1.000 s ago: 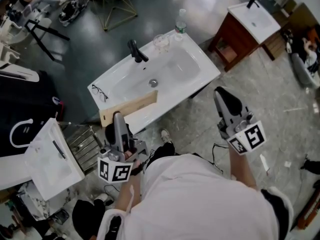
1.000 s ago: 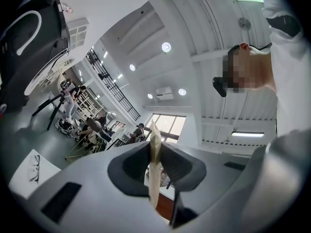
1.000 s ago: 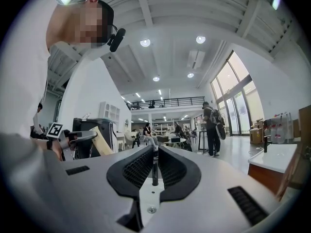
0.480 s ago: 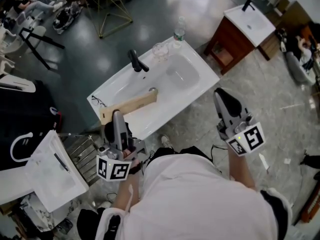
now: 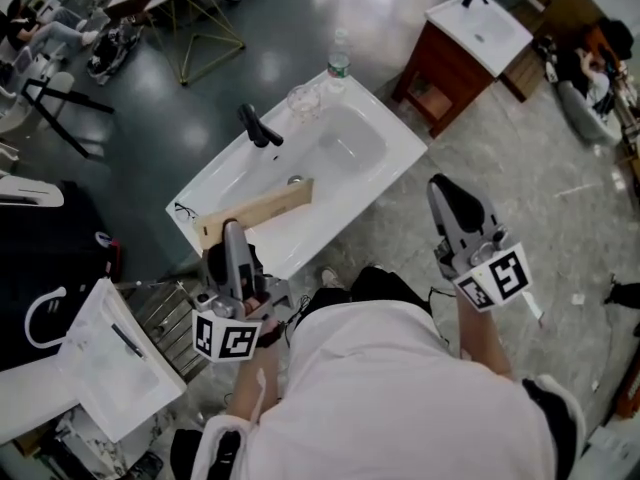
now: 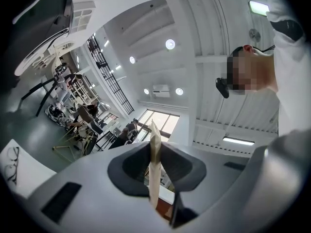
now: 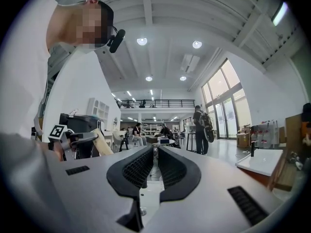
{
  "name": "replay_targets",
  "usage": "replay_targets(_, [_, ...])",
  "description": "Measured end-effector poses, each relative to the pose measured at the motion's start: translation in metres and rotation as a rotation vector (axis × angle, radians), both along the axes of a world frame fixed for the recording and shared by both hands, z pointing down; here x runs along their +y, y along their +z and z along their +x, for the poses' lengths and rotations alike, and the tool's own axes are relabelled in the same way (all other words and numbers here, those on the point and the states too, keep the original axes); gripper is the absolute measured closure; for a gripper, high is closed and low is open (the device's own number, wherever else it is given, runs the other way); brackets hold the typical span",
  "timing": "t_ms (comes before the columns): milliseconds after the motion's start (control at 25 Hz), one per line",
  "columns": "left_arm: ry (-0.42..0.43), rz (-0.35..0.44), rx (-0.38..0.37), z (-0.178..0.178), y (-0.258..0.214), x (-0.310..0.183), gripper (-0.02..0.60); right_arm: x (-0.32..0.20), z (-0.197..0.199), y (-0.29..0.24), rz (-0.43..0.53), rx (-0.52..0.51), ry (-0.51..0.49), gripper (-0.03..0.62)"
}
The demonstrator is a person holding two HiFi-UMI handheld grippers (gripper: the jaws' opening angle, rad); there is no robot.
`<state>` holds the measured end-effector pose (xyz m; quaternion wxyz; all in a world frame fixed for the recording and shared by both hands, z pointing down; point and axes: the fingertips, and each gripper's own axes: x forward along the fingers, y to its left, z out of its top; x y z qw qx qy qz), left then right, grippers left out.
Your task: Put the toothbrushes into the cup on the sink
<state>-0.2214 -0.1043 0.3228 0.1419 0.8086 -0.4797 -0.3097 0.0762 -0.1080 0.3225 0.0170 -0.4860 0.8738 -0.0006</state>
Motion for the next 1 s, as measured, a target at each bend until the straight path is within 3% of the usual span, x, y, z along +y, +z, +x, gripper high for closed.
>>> replay_targets(280, [0.002,0.015,0.0,0.003,-0.011,-0.004,0.52,-0.004,0.003,-0.007,0.01,-0.012,0.001,0.54])
replay_targets(560, [-0.062,0.022,-0.015,0.007,-0.013,-0.013,0.52,-0.03,0.008,-0.009,0.027,-0.036,-0.061,0.54])
replay_targets(680, [-0.082,0.017,0.002,0.012,-0.016,-0.024,0.52,-0.049,0.01,-0.013,0.037,-0.041,-0.095,0.54])
replay_targets(1000, [-0.122,0.017,-0.04,0.02,-0.014,-0.074,0.52,-0.085,0.017,-0.011,0.022,-0.03,-0.156,0.54])
